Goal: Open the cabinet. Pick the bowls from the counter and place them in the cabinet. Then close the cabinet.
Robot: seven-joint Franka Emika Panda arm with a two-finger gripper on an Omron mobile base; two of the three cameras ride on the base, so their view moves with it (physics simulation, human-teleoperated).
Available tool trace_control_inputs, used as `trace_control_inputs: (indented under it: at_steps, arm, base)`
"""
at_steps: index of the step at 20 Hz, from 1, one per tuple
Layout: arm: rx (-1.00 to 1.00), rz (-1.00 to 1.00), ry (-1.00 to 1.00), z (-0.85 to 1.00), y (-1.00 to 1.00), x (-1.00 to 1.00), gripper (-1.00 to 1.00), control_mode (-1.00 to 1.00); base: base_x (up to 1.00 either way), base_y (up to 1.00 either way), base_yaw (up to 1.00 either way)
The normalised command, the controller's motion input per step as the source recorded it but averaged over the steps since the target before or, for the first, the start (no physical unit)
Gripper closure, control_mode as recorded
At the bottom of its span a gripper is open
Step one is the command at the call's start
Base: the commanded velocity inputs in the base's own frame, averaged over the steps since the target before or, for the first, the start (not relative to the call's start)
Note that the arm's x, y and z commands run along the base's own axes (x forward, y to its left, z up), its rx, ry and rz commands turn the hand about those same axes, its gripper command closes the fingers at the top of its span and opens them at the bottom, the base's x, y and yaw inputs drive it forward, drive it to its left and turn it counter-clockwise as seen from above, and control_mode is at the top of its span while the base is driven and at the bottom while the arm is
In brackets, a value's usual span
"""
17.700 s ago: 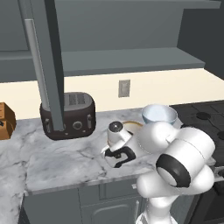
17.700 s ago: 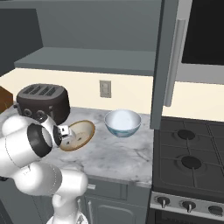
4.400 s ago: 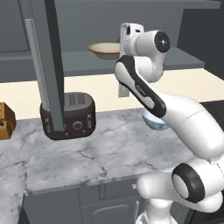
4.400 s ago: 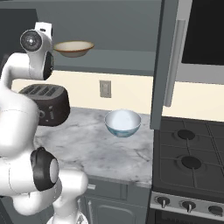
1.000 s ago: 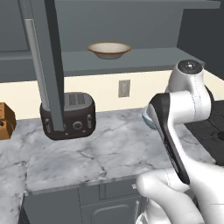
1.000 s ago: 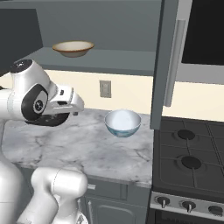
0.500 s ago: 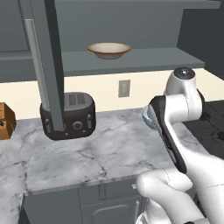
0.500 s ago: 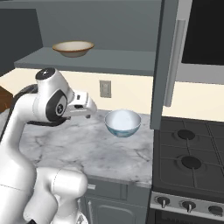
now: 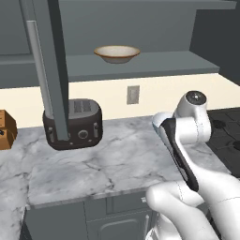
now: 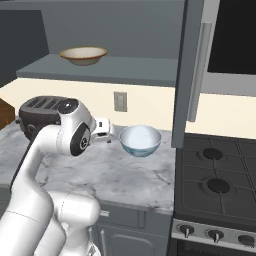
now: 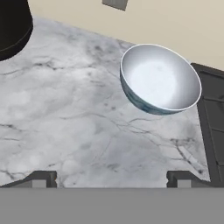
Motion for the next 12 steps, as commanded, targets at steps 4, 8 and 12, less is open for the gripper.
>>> trace_control_inputs:
  at_steps: [4, 8, 12]
  arm:
    - [0.00, 0.05, -0.09, -0.34, -0.21, 0.38, -1.00, -1.00]
    - [0.00, 0.03, -0.03, -0.36, -0.18, 0.49, -1.00, -1.00]
    - [0.00, 0.03, 0.00, -0.11, -0.03, 0.55, -1.00, -1.00]
  base:
    - [0.00, 0.00, 0.00]
    - [0.00, 0.00, 0.00]
    - [0.00, 0.00, 0.00]
